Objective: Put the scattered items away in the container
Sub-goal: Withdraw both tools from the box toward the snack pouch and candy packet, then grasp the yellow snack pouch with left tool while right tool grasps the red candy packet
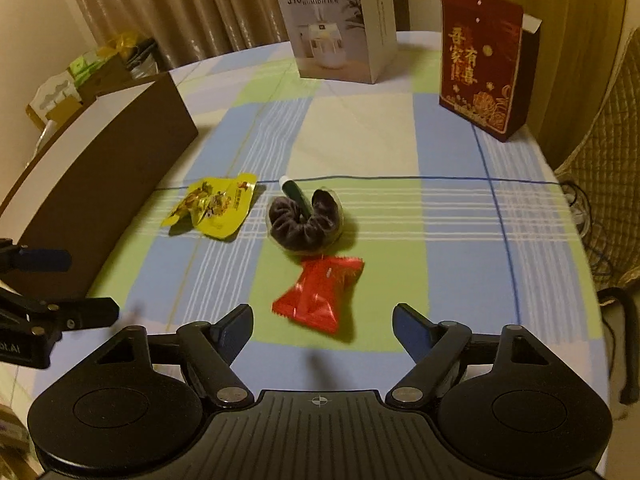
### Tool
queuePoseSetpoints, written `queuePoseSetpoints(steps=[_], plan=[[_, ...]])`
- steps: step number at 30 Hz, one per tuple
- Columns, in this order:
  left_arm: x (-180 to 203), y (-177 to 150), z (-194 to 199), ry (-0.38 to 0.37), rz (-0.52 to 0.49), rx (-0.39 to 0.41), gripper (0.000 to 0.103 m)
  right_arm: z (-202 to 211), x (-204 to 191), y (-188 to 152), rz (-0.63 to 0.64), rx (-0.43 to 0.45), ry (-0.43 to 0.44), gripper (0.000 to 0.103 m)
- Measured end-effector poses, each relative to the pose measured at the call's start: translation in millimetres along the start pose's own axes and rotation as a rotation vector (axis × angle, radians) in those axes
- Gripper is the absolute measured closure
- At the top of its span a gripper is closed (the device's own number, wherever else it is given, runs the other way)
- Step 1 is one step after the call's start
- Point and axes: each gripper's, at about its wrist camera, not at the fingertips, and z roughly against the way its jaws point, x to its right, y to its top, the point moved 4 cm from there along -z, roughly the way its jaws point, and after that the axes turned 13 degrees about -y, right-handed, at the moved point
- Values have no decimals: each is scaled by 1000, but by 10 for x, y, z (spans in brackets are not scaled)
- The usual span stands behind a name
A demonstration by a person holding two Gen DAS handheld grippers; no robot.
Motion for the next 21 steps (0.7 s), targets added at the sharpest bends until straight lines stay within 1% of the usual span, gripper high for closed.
queuePoseSetpoints(steps=[1,2,3,7,13,15,17,18,21], plan=[[-15,21,-33,1,-2,-2,9,-34,-5,18,2,1,1,22],[-29,46,-70,2,-2,-5,9,-75,-10,43,3,-2,4,31],[-46,73,-110,2,-1,-10,9,-123,-9,65,0,-11,10,36],[-89,143,-227,-9,-4,-27,9,-325,-4,116,-10,-41,2,36],[-154,252,-403,-20,-7,-51,9,-551,-23,132,13,-72,-5,37],[-179,302,-463,-21,-6,-55,9,-604,-21,109,34,-88,-1,62],[-199,355,-516,-24,-5,-54,9,-612,-3,86,45,-86,0,63],[-212,383,-542,-25,-4,-52,9,-600,9,77,62,-81,-7,67],[-253,474,-619,-26,3,-43,9,-577,68,61,75,-80,-17,67]])
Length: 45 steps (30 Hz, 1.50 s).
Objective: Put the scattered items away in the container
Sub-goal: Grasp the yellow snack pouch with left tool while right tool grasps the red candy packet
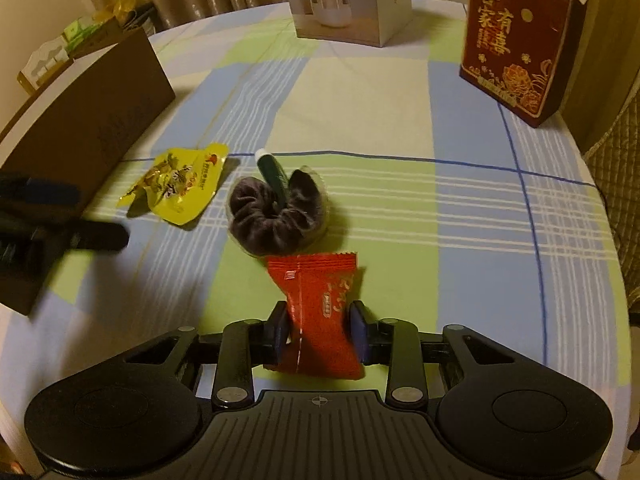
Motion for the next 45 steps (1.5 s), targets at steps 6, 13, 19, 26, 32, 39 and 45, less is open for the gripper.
queuePoseSetpoints(steps=[6,13,19,26,32,39,45], plan=[[-149,238,-204,19,31,30,9,30,150,-28,-14,1,0,67],[-402,372,-534,58,94,7,10,-10,163,6,-16,11,-3,67],[-492,323,-676,67,84,9,21,-19,162,15,7,38,-13,67],[-415,283,-644,44,22,40,36,-39,96,18,68,63,-43,67],[-250,158,-583,26,-31,25,48,-44,50,-6,114,84,-63,67],[-123,-95,-426,-10,-44,-20,53,-13,19,-70,153,80,-89,70],[-33,-306,-235,-15,-49,-36,54,67,8,-165,158,42,-99,73]])
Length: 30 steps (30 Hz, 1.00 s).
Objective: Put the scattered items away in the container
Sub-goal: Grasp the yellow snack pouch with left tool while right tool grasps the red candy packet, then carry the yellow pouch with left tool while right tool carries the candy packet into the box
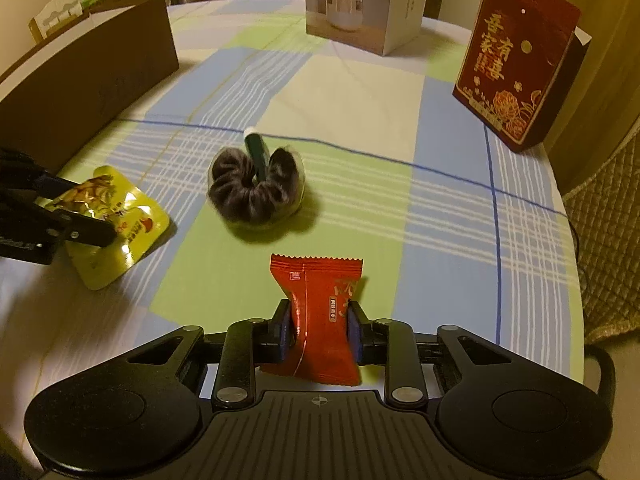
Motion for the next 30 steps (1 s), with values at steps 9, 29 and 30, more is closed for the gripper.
queuePoseSetpoints(steps=[9,29,30], plan=[[137,-150,317,-18,-23,33,54,278,-66,-90,-8,6,29,74],[36,-226,1598,-18,-17,267,54,1163,-647,353,-1,144,288,74],[-14,-247,1669,-11,-10,275,54,1194,-718,392,5,149,308,74]])
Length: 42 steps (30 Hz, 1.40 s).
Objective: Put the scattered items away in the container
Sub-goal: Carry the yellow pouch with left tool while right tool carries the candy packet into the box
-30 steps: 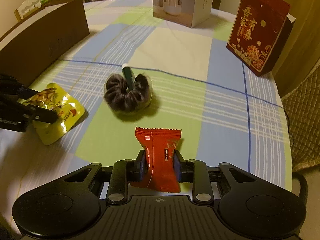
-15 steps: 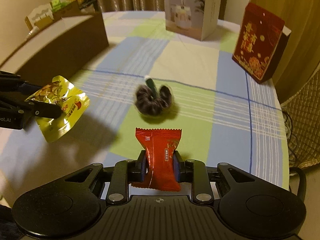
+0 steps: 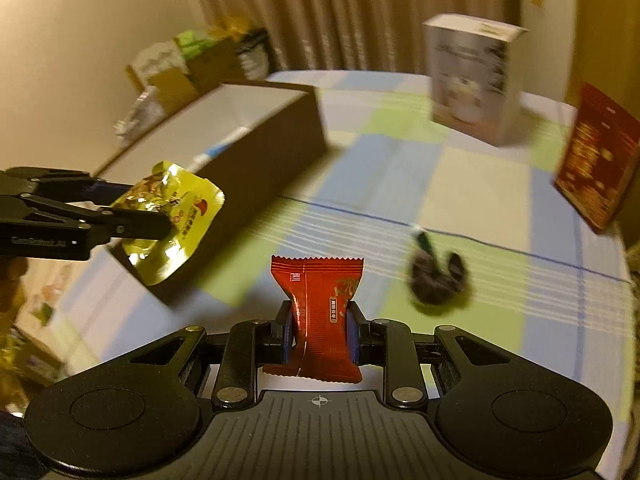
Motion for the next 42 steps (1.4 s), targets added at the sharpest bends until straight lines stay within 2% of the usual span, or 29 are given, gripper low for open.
queuePoseSetpoints(steps=[12,20,28,42], plan=[[-929,-71,850,163,51,51,54,-157,-1049,566,79,58,183,74],[-1539,-90,1118,209,13,22,54,-367,-1784,887,128,88,221,74],[-1930,-111,1114,178,-32,-23,54,-775,-2152,985,151,23,202,74],[-2262,-137,816,84,-116,-122,54,-1488,-2432,1001,213,-176,235,74]])
